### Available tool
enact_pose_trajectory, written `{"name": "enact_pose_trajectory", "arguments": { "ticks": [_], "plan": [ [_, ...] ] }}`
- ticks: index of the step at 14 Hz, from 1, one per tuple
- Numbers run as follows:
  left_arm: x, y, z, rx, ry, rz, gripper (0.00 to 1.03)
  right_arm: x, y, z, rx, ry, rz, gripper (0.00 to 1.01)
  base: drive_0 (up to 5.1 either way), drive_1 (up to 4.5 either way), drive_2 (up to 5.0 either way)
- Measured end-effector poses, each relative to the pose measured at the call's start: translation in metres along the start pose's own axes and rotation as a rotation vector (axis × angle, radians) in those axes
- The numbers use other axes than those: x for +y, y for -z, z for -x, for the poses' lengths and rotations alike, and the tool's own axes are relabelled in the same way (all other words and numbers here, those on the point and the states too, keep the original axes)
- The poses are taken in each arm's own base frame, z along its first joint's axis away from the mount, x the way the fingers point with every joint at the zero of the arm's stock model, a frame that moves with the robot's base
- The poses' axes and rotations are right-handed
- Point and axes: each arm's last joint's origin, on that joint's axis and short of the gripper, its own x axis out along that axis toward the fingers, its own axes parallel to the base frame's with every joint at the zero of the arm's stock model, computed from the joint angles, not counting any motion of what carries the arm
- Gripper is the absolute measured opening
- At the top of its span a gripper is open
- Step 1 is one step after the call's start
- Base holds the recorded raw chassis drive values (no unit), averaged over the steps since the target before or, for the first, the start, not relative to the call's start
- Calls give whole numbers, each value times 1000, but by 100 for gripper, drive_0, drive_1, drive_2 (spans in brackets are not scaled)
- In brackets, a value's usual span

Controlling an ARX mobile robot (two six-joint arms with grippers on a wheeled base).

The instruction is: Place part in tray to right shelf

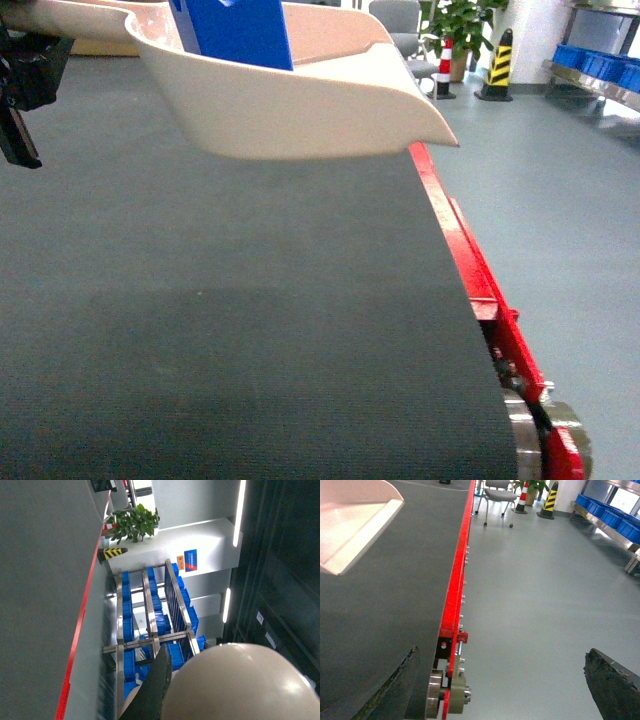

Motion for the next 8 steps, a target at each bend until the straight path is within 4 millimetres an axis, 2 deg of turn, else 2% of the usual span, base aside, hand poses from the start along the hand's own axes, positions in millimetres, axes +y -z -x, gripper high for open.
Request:
{"name": "enact_pose_trajectory", "arguments": {
  "ticks": [8],
  "plan": [
    [-1,0,0,4,3,-2,14,0,0,0,-4,-1,-7,98,509,-236,-236]
  ]
}}
